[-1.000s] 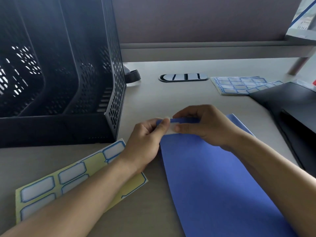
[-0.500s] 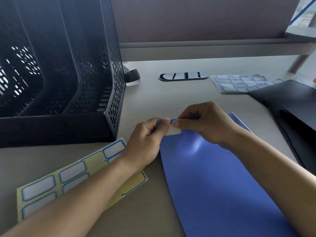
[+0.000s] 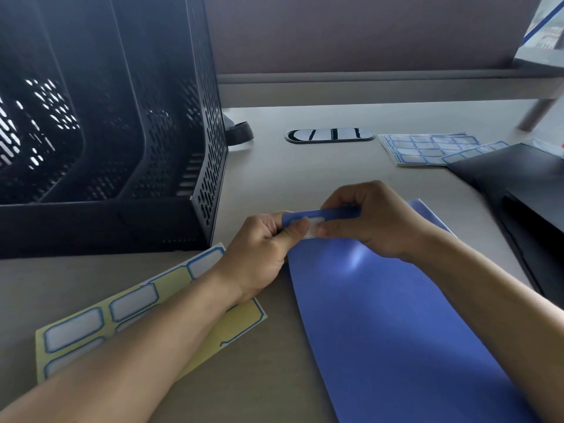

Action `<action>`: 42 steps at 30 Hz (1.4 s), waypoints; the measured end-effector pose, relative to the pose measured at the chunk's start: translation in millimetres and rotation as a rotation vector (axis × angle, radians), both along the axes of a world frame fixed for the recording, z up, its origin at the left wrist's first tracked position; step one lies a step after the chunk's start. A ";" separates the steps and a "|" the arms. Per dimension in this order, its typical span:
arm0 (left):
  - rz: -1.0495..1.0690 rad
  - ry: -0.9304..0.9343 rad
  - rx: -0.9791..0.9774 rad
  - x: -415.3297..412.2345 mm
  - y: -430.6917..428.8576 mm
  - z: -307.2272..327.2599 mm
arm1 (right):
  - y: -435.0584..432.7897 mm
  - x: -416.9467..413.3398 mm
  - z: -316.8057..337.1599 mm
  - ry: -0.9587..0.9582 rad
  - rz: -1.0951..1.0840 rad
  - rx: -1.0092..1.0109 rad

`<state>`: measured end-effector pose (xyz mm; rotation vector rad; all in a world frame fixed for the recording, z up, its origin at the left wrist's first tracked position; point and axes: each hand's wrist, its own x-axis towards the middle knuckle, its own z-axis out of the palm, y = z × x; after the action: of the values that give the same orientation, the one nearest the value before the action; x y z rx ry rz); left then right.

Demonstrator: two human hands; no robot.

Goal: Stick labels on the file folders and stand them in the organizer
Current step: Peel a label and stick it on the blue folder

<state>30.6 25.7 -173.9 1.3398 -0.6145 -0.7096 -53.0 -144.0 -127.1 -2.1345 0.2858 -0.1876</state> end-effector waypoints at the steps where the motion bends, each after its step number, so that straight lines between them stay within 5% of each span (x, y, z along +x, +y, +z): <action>1: 0.008 -0.005 0.001 -0.3 0.3 -0.4 | 1.1 0.3 -0.8 -0.012 0.001 -0.009; 12: 0.060 0.081 0.018 -0.2 -4.9 3.3 | -2.4 -1.2 -2.4 -0.034 0.037 -0.007; 16: 0.136 0.115 0.048 -4.8 -6.6 6.4 | -20.8 -8.2 14.8 -0.151 -0.113 0.190; 19: 0.245 0.077 0.070 -9.6 -8.0 8.2 | -43.3 -14.2 32.2 -0.164 -0.265 0.129; 24: 0.459 -0.107 0.108 -7.4 -5.7 6.6 | -81.4 -38.3 33.8 0.263 -0.384 -0.289; 29: 0.531 -0.098 0.023 -4.3 -1.1 11.8 | -77.8 -75.3 19.3 0.513 -0.328 -0.150; 34: 0.419 -0.076 -0.088 -18.5 7.1 27.2 | -72.8 -87.6 12.3 0.237 -0.371 0.180; 39: 0.511 -0.375 -0.020 -20.8 7.4 42.7 | -66.2 -93.2 24.3 -0.100 -0.350 0.187; 42: 0.514 -0.201 -0.111 -25.1 7.4 61.5 | -60.6 -88.7 38.2 -0.244 -0.348 0.163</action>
<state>5.5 33.1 -112.4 1.3974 -0.4313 -0.1232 -141.7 -204.6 -88.9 -1.8660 0.5087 -0.6008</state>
